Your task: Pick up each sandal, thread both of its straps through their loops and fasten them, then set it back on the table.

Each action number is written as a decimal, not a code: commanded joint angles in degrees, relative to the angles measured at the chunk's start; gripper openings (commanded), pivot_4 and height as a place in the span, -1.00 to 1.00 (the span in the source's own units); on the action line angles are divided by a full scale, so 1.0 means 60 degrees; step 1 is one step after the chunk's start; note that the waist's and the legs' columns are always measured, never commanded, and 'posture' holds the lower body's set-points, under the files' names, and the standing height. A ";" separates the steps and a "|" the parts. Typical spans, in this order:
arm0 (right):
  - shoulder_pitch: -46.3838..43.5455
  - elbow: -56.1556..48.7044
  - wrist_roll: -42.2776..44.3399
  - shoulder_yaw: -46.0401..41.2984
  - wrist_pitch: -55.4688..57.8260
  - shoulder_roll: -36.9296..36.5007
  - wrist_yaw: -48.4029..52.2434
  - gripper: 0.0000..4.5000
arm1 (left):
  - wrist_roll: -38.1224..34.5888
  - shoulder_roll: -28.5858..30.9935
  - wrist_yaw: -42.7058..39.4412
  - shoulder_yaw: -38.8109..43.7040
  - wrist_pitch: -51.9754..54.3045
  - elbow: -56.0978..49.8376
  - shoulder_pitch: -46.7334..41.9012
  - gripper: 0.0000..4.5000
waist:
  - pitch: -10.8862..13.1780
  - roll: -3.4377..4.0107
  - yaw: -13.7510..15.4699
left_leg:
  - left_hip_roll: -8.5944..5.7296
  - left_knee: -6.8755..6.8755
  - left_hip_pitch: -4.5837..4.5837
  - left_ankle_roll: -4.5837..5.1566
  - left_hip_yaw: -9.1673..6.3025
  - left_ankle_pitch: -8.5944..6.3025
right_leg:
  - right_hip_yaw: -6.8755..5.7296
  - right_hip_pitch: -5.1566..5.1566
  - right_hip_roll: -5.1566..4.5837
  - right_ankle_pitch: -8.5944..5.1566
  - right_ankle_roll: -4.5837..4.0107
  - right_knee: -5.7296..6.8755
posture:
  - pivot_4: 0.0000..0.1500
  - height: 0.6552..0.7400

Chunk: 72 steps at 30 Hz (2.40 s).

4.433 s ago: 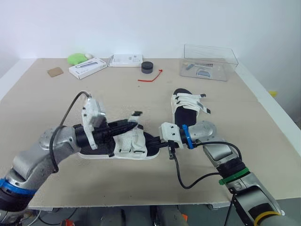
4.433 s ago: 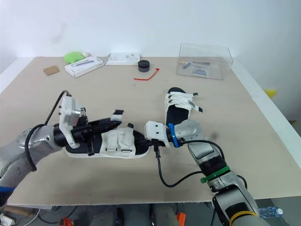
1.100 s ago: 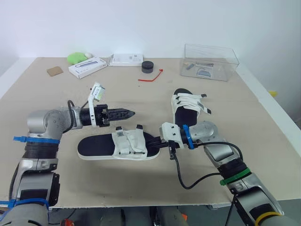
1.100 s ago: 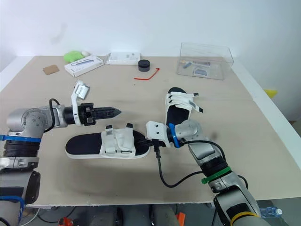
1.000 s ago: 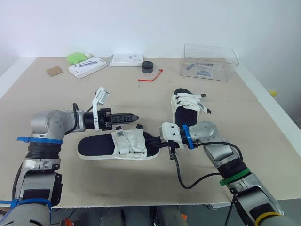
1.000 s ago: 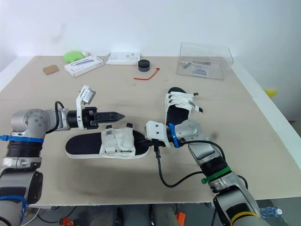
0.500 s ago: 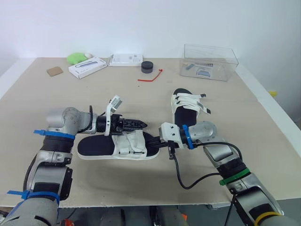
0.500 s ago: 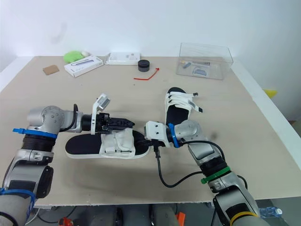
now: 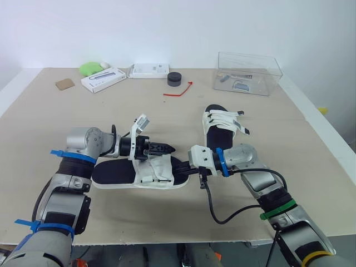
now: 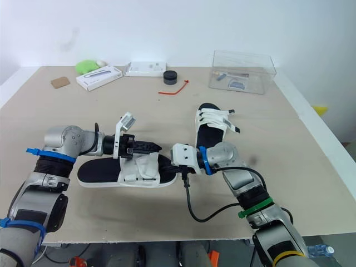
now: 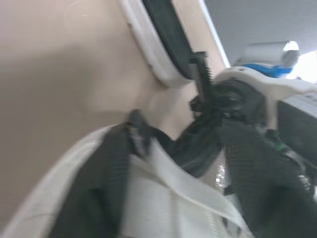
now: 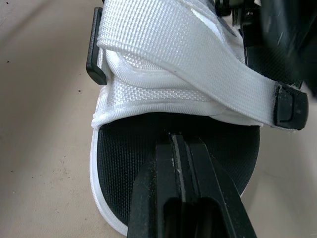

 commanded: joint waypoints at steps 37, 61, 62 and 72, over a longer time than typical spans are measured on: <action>-0.0288 0.0392 -0.0126 0.0126 -0.0138 0.0030 0.0117 -1.00 | -0.0052 0.2895 -0.2433 -0.0426 -0.4655 -0.8737 0.3504 -0.97 | 0.0009 -0.0006 0.0005 | 0.0005 0.0000 0.0020 -0.0012 0.0013 0.0006 | 0.0013 0.0004 0.0005 0.0001 0.0002 0.0001 | 1.00 1.00; -0.0356 0.0582 -0.0133 0.0189 -0.0382 -0.0015 0.0304 -1.00 | -0.5202 0.5268 -0.1990 0.1888 -0.0608 -0.8497 0.4882 0.98 | 0.0012 -0.0002 -0.0034 | 0.0017 -0.0008 0.0019 -0.0010 0.0004 0.0004 | -0.0001 -0.0002 0.0013 -0.0012 -0.0012 0.0000 | 1.00 1.00; -0.0354 0.0586 -0.0129 0.0198 -0.0396 -0.0021 0.0311 -1.00 | -0.5029 0.5497 -0.2123 0.1874 -0.0668 -0.8676 0.5314 0.98 | 0.0013 -0.0002 -0.0047 | 0.0017 -0.0011 0.0021 -0.0011 0.0003 0.0003 | -0.0001 -0.0002 0.0012 -0.0014 -0.0016 0.0001 | 1.00 1.00; -0.0302 0.0483 -0.0086 0.0230 -0.0375 -0.0062 0.0339 -1.00 | -0.5886 0.4135 0.0443 0.2470 -0.0891 -0.9120 0.8258 0.98 | 0.0014 0.0000 0.0016 | 0.0036 -0.0015 0.0028 -0.0024 0.0002 -0.0007 | -0.0004 -0.0001 -0.0004 -0.0054 -0.0061 0.0006 | 1.00 1.00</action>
